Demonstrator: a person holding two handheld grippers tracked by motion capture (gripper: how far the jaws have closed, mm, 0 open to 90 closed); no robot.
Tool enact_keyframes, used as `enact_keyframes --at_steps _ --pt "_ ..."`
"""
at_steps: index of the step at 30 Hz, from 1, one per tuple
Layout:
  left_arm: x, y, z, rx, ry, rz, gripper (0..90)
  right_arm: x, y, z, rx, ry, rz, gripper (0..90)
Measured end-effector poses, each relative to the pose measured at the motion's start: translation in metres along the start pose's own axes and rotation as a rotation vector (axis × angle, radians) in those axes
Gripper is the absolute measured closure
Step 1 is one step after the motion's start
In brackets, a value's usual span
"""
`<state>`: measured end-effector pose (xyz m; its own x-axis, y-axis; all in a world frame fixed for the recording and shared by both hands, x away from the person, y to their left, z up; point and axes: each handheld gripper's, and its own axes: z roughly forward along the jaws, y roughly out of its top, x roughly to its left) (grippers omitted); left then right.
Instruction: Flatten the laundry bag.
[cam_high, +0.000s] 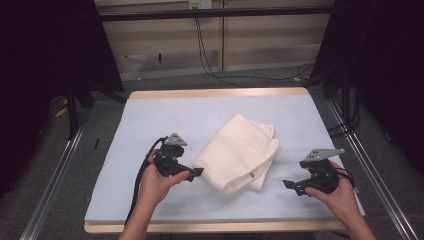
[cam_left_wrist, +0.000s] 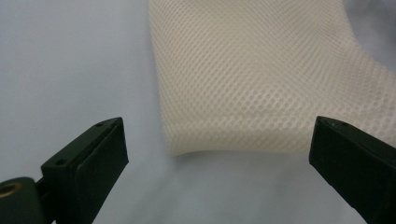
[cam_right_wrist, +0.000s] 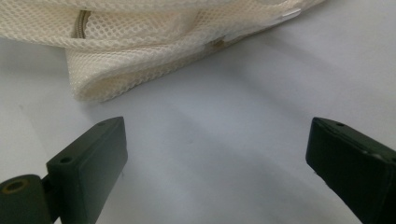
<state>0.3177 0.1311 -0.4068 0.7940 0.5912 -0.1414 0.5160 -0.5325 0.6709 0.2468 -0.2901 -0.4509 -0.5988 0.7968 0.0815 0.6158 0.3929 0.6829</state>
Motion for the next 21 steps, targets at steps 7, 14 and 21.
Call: enact_keyframes --at_steps 7,14,21 --pt "-0.019 0.017 0.019 0.031 -0.016 0.046 4.2 0.002 0.001 0.001 -0.009 0.002 -0.002 5.8" --pt "-0.031 0.026 0.028 0.067 -0.043 0.082 5.7 0.003 0.001 0.003 -0.011 0.01 -0.016 8.2" --pt "-0.038 0.035 0.043 0.082 -0.065 0.107 5.3 0.005 -0.001 0.003 -0.002 0.009 -0.008 8.3"
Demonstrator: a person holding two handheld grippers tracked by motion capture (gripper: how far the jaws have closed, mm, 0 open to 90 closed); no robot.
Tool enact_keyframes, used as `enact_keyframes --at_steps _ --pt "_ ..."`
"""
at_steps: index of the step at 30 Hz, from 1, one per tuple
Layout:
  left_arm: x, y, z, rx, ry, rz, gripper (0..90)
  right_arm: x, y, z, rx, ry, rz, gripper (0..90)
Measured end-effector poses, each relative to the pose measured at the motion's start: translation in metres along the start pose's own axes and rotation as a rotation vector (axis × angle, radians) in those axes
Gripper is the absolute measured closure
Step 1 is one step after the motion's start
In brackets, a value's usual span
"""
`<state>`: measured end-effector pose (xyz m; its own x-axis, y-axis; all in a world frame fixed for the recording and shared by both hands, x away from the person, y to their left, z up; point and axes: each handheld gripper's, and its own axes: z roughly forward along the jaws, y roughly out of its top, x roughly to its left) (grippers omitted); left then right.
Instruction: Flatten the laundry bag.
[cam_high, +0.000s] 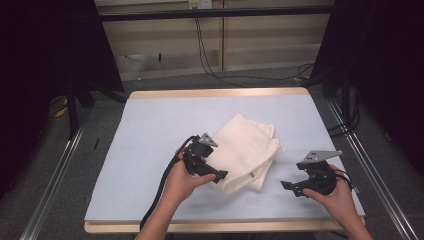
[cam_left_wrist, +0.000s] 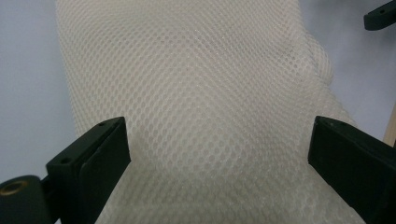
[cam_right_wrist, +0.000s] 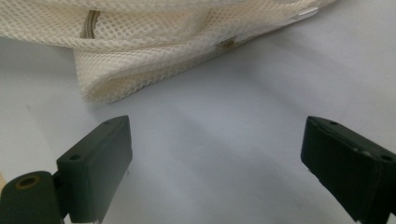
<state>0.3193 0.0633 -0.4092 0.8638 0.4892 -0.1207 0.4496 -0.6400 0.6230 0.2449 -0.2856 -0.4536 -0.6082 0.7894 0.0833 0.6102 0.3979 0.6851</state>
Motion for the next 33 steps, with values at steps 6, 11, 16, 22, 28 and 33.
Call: enact_keyframes --at_steps 6,11,16,22,28,33 --pt "-0.004 0.006 0.006 -0.007 -0.01 0.012 5.3 -0.001 0.001 0.001 -0.012 0.0 -0.002 8.3" --pt "-0.009 0.011 0.012 0.006 -0.022 0.063 7.0 0.0 0.001 0.002 -0.006 0.009 0.002 8.5" --pt "-0.015 0.017 0.022 0.016 -0.019 0.08 6.8 0.0 0.003 0.003 -0.011 0.013 -0.001 9.1" --pt "-0.019 0.022 0.026 0.019 -0.025 0.084 6.0 0.0 0.003 0.004 -0.011 0.017 0.0 9.1" --pt "-0.024 0.025 0.03 0.003 -0.04 0.07 4.3 0.0 0.004 0.003 -0.012 0.008 -0.002 11.4" --pt "-0.028 0.028 0.032 0.019 -0.04 0.098 4.9 -0.001 0.004 0.003 -0.022 0.008 -0.006 14.0"
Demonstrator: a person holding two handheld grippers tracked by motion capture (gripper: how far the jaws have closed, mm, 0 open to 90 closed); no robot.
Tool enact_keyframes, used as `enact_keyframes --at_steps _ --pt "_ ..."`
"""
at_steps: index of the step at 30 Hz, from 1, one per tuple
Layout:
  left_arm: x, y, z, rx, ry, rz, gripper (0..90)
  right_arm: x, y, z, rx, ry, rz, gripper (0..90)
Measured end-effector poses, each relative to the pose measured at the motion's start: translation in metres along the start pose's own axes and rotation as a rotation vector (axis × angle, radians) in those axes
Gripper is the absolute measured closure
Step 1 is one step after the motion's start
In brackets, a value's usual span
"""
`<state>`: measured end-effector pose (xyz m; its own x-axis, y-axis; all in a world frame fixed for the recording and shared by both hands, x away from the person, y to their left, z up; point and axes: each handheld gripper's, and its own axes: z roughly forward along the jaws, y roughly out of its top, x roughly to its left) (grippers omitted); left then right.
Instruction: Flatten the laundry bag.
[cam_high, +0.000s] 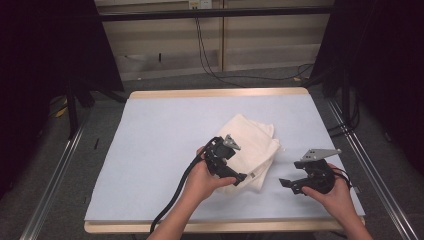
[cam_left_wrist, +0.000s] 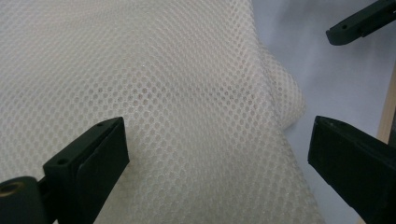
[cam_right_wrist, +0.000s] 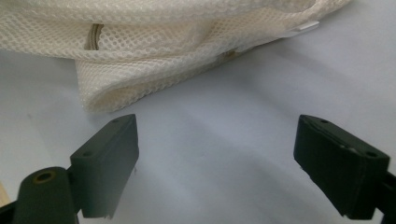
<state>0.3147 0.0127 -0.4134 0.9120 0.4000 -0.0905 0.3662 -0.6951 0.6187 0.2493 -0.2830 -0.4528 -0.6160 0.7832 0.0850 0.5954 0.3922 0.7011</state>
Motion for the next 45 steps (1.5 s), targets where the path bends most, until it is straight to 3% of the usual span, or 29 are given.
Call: enact_keyframes --at_steps 3,6,7,11,14,19,23,28,34,35,36,37,40,45 --pt "-0.002 0.0 0.004 0.024 0.019 0.029 5.2 0.001 0.001 -0.001 -0.011 0.004 0.009 18.9" --pt "-0.003 0.0 0.008 0.029 0.017 0.02 4.7 0.001 0.002 -0.001 -0.015 0.002 0.012 19.7" --pt "-0.003 0.0 0.012 0.041 0.02 0.028 4.6 0.002 0.003 -0.002 -0.024 -0.002 0.01 24.2" --pt "-0.006 -0.001 0.019 0.046 0.018 0.042 4.8 0.002 0.003 -0.002 -0.031 0.001 0.011 27.3" --pt "-0.007 -0.004 0.028 0.067 0.02 0.045 3.3 0.003 0.004 -0.001 -0.043 0.01 0.005 35.8" --pt "-0.01 -0.009 0.04 0.079 0.031 0.034 3.2 0.004 0.004 -0.001 -0.036 0.013 0.002 35.9" --pt "-0.01 -0.015 0.044 0.072 0.046 0.043 9.7 0.004 0.004 0.0 -0.041 0.013 -0.005 37.8" --pt "-0.011 -0.017 0.046 0.056 0.061 0.025 15.6 0.005 0.005 -0.001 -0.053 0.005 -0.01 39.9" --pt "-0.014 -0.018 0.039 0.047 0.037 0.005 47.9 0.009 0.007 0.001 -0.072 0.02 -0.026 44.2" --pt "-0.013 -0.018 0.037 0.047 0.036 -0.006 55.4 0.01 0.007 0.002 -0.069 0.021 -0.036 46.4" --pt "-0.013 -0.018 0.037 0.047 0.036 -0.006 70.9 0.01 0.007 0.002 -0.069 0.021 -0.036 46.4" --pt "-0.011 -0.018 0.036 0.058 0.021 -0.03 77.2 0.011 0.008 0.004 -0.068 0.02 -0.037 47.1" --pt "-0.01 -0.019 0.036 0.056 0.021 -0.041 81.4 0.011 0.008 0.004 -0.071 0.026 -0.042 48.8" --pt "-0.008 -0.022 0.031 0.014 0.017 -0.116 86.2 0.012 0.008 0.008 -0.067 0.03 -0.049 49.4"
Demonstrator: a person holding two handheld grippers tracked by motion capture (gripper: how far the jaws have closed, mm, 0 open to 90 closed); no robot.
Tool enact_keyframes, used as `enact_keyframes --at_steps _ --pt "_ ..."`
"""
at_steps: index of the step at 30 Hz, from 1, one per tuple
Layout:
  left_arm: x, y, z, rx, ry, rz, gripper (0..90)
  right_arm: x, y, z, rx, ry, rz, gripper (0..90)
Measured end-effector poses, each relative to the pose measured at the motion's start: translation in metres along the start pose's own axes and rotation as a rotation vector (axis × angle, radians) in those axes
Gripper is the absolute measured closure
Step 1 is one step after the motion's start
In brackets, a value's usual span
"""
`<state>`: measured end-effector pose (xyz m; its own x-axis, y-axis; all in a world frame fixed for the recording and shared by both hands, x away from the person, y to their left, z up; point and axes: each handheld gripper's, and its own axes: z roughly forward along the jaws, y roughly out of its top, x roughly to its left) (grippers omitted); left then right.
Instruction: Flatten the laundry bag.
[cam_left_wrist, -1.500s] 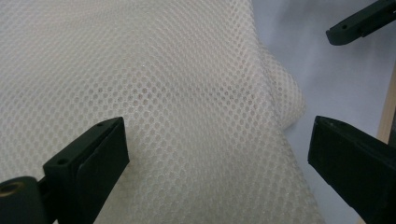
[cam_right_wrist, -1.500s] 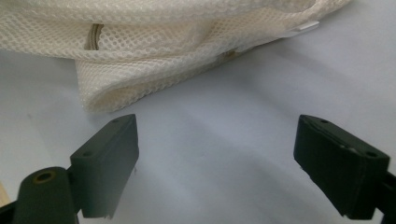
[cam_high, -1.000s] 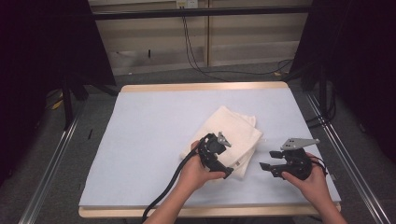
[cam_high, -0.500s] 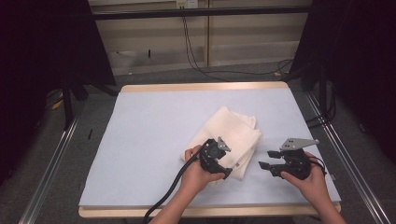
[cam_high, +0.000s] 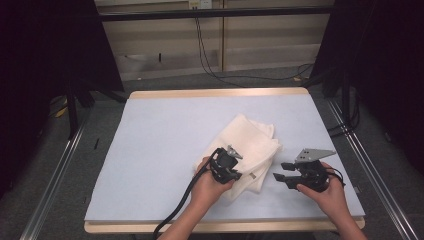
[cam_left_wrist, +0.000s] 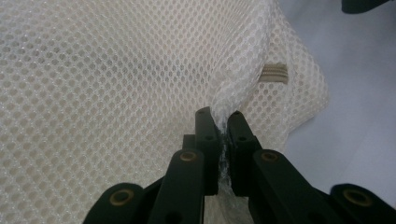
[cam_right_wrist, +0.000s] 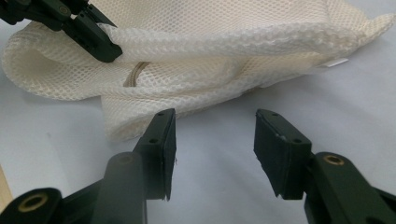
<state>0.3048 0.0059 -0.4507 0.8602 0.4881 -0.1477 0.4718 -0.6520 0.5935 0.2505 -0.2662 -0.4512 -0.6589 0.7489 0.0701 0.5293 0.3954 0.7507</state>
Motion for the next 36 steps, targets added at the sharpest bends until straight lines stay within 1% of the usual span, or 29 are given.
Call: enact_keyframes --at_steps 1,2,3,4,6,7,8,9,10,11,12,13,14,15,16,19,20,23,24,25,26,27,28,30,31,32,33,35,36 --pt "0.0 0.0 0.0 0.0 0.0 0.0 86.3 0.0 0.0 0.0 0.0 0.0 0.0 49.4" --pt "0.003 -0.001 -0.003 -0.018 -0.023 -0.026 86.5 0.0 0.001 0.002 -0.006 0.012 -0.01 50.2" --pt "0.003 -0.001 -0.003 -0.018 -0.023 -0.026 86.5 0.0 0.001 0.002 -0.006 0.012 -0.01 50.2" --pt "0.004 -0.002 -0.005 -0.032 -0.038 -0.04 86.4 0.002 0.002 0.003 -0.008 0.015 -0.017 52.1" --pt "0.003 -0.003 -0.006 -0.047 -0.031 -0.052 86.3 0.002 0.003 0.004 -0.008 0.018 -0.025 52.4" --pt "0.001 -0.003 -0.006 -0.051 -0.029 -0.048 82.3 0.003 0.005 0.006 -0.008 0.025 -0.028 52.4" --pt "0.002 -0.004 -0.007 -0.054 -0.05 -0.021 78.8 0.003 0.005 0.007 -0.006 0.029 -0.027 52.4" --pt "0.002 -0.004 -0.007 -0.054 -0.05 -0.021 70.0 0.003 0.005 0.007 -0.006 0.029 -0.027 52.4" --pt "0.001 -0.004 -0.005 -0.08 -0.069 -0.03 54.2 0.003 0.006 0.009 -0.006 0.038 -0.029 52.3" --pt "0.001 -0.004 -0.005 -0.08 -0.069 -0.03 49.5 0.003 0.006 0.009 -0.006 0.038 -0.029 52.3" --pt "0.0 -0.004 -0.005 -0.077 -0.07 -0.011 49.5 0.003 0.007 0.01 -0.006 0.036 -0.027 52.2" --pt "-0.002 -0.003 -0.003 -0.082 -0.072 -0.003 45.2 0.003 0.007 0.01 -0.005 0.041 -0.027 51.9" --pt "-0.003 -0.003 -0.001 -0.07 -0.082 0.015 39.7 0.003 0.007 0.011 -0.004 0.041 -0.028 51.8" --pt "-0.005 -0.003 0.002 -0.069 -0.084 0.015 37.5 0.003 0.008 0.011 -0.005 0.043 -0.027 51.5" --pt "-0.008 -0.002 0.006 -0.043 -0.08 0.024 34.0 0.002 0.008 0.011 -0.006 0.043 -0.023 51.4" --pt "-0.009 -0.002 0.008 -0.029 -0.06 0.041 35.0 0.002 0.009 0.011 -0.01 0.044 -0.023 51.3" --pt "-0.01 -0.002 0.011 -0.001 -0.053 0.091 34.7 0.002 0.009 0.011 -0.013 0.042 -0.028 52.1" --pt "-0.014 -0.003 0.013 -0.006 -0.035 0.11 33.6 0.002 0.009 0.01 -0.015 0.039 -0.032 55.3" --pt "-0.017 -0.003 0.015 0.001 -0.016 0.125 34.0 0.002 0.008 0.01 -0.016 0.038 -0.033 57.6" --pt "-0.017 -0.003 0.015 0.001 -0.016 0.125 34.9 0.002 0.008 0.01 -0.021 0.031 -0.034 61.2" --pt "-0.018 -0.004 0.016 -0.002 0.014 0.132 38.6 0.002 0.008 0.01 -0.028 0.028 -0.036 66.2" --pt "-0.018 -0.004 0.016 -0.002 0.014 0.132 40.6 0.002 0.008 0.009 -0.031 0.031 -0.037 69.7" --pt "-0.017 -0.004 0.014 0.006 0.029 0.134 45.3 0.004 0.007 0.009 -0.033 0.033 -0.04 74.0" --pt "-0.017 -0.003 0.012 0.011 0.035 0.108 57.0 0.005 0.006 0.01 -0.031 0.048 -0.059 77.7" --pt "-0.017 -0.003 0.012 0.011 0.035 0.108 61.4 0.005 0.006 0.01 -0.031 0.048 -0.059 77.7" --pt "-0.015 -0.002 0.01 0.018 0.047 0.084 68.8 0.006 0.005 0.012 -0.023 0.047 -0.073 83.4" --pt "-0.016 0.0 0.009 0.014 0.043 0.047 74.1 0.007 0.005 0.012 -0.022 0.054 -0.072 85.4" --pt "-0.016 0.001 0.008 0.024 0.046 0.036 79.6 0.007 0.005 0.013 -0.028 0.055 -0.067 88.5" --pt "-0.016 0.001 0.008 0.016 0.046 0.011 79.6 0.007 0.005 0.012 -0.037 0.047 -0.069 90.0"
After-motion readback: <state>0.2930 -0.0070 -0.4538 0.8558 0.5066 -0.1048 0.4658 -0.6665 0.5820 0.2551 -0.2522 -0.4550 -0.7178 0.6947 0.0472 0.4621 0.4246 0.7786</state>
